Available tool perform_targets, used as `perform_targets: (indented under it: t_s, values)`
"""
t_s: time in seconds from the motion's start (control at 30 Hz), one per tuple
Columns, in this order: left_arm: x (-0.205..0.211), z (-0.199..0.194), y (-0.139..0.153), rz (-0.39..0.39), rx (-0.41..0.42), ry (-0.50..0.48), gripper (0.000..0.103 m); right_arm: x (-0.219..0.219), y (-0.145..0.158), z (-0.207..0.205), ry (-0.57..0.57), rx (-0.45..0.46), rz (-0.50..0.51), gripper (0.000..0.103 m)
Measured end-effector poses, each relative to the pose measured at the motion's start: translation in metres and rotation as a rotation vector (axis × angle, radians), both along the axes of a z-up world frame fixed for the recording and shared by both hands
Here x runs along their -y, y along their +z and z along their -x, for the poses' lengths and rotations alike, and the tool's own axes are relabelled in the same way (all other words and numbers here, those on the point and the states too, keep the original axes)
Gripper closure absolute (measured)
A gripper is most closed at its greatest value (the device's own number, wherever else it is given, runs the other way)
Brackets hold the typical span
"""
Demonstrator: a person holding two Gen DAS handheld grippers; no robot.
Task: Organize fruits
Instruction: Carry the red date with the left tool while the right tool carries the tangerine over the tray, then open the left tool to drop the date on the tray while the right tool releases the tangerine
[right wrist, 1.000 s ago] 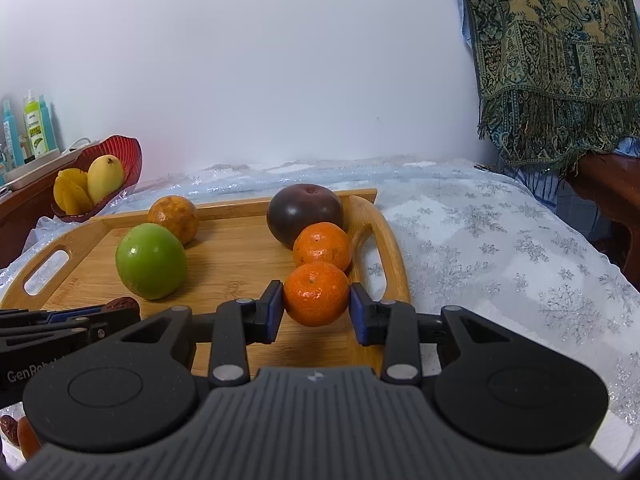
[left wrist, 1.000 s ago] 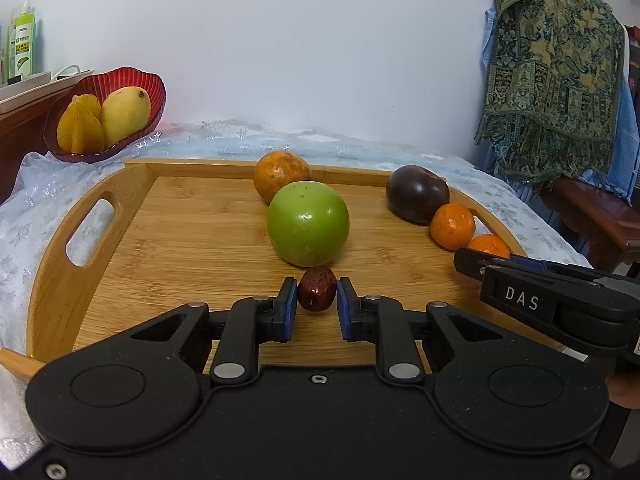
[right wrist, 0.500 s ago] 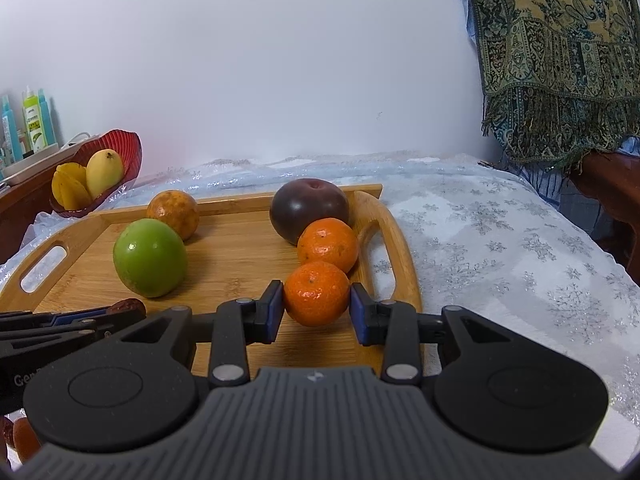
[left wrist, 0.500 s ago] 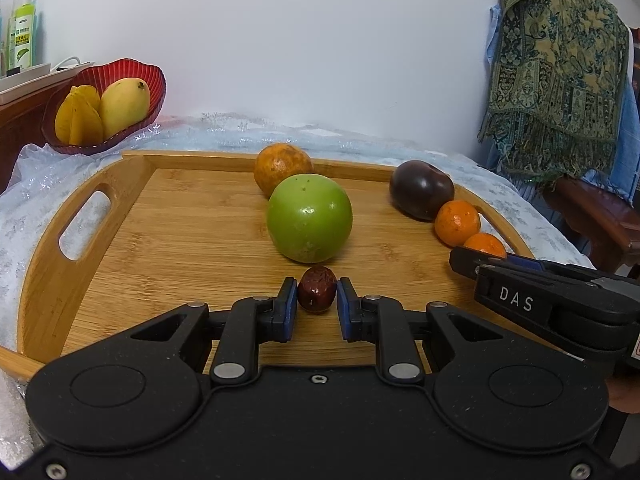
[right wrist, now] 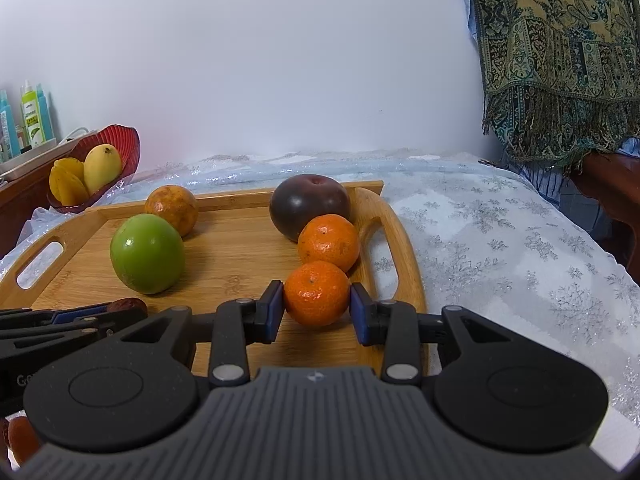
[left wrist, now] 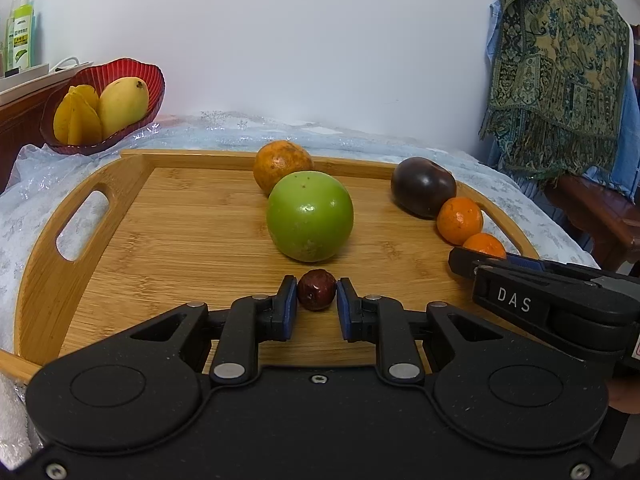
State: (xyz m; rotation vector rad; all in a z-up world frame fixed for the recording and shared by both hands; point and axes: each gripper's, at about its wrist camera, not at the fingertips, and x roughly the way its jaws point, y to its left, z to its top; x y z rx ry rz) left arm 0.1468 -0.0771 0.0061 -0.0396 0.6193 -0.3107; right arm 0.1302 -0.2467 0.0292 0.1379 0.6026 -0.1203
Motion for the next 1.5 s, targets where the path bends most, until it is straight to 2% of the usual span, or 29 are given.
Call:
perform_targets:
  t_s: [0.37, 0.53, 0.6, 0.77, 0.93, 1.2, 1.5]
  values:
    - [0.002, 0.001, 0.001, -0.008, 0.003, -0.003, 0.082, -0.001, -0.001, 0.000, 0.001, -0.004, -0.002, 0.060]
    - [0.002, 0.002, 0.002, -0.011, 0.002, -0.004, 0.081, -0.002, -0.001, 0.001, -0.003, 0.003, 0.001, 0.047]
    - [0.002, 0.003, 0.003, -0.010, 0.001, -0.006, 0.074, -0.002, 0.000, 0.003, -0.003, 0.009, 0.001, 0.043]
    - [0.000, 0.007, 0.004, -0.018, -0.008, -0.002, 0.068, -0.004, 0.002, 0.008, 0.000, 0.017, 0.002, 0.036]
    - [-0.005, 0.012, 0.008, -0.033, -0.010, 0.010, 0.061, -0.008, 0.007, 0.017, 0.007, 0.037, 0.016, 0.025]
    - [-0.016, 0.027, 0.017, -0.063, -0.001, 0.026, 0.043, -0.010, 0.013, 0.037, 0.015, 0.070, -0.012, 0.017]
    - [-0.034, 0.044, 0.025, -0.070, -0.005, 0.042, 0.030, -0.018, 0.014, 0.059, 0.018, 0.096, -0.008, 0.014]
